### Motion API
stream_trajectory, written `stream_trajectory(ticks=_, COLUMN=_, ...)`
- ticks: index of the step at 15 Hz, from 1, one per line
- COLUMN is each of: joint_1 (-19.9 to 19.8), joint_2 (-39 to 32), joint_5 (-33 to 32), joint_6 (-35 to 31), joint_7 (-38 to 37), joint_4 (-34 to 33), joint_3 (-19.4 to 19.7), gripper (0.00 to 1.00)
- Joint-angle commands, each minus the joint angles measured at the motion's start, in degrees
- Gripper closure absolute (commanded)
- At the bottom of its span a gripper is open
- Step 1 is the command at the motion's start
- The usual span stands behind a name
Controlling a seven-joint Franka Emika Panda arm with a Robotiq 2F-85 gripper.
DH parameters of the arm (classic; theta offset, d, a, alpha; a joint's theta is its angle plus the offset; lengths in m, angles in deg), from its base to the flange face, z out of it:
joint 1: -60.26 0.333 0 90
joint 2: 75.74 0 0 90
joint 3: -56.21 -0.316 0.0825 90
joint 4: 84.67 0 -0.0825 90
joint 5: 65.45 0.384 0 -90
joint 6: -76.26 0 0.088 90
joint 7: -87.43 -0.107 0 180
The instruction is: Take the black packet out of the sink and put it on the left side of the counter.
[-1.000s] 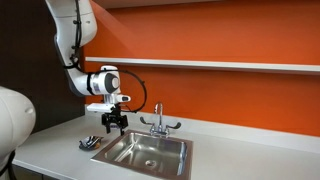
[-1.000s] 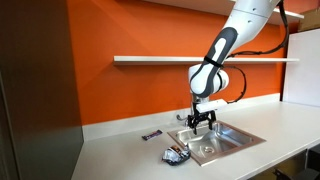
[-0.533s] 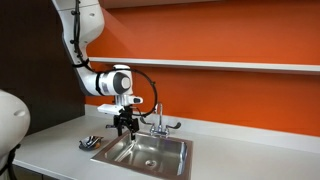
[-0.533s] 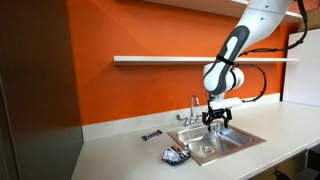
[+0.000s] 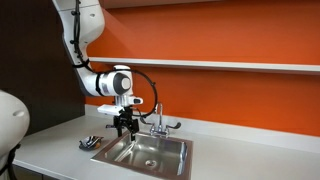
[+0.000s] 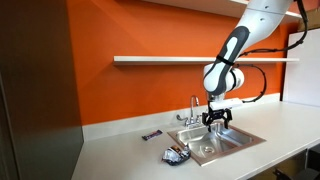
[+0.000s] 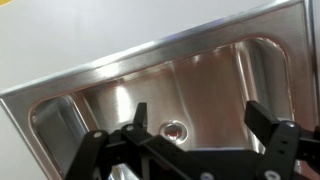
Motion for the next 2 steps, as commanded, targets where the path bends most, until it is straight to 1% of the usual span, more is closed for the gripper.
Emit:
stream_trajectory(ticks=1, joint_1=-0.92, joint_2=0.02, joint_5=-0.07, joint_6=0.1, joint_7=-0.02, joint_4=-0.05, joint_3=-0.91, gripper=0.0)
stream_trajectory(ticks=2, joint_1=-0.93, joint_2=0.02, joint_5=-0.07, joint_6=0.1, joint_7=-0.02, joint_4=-0.05, joint_3=-0.91, gripper=0.0)
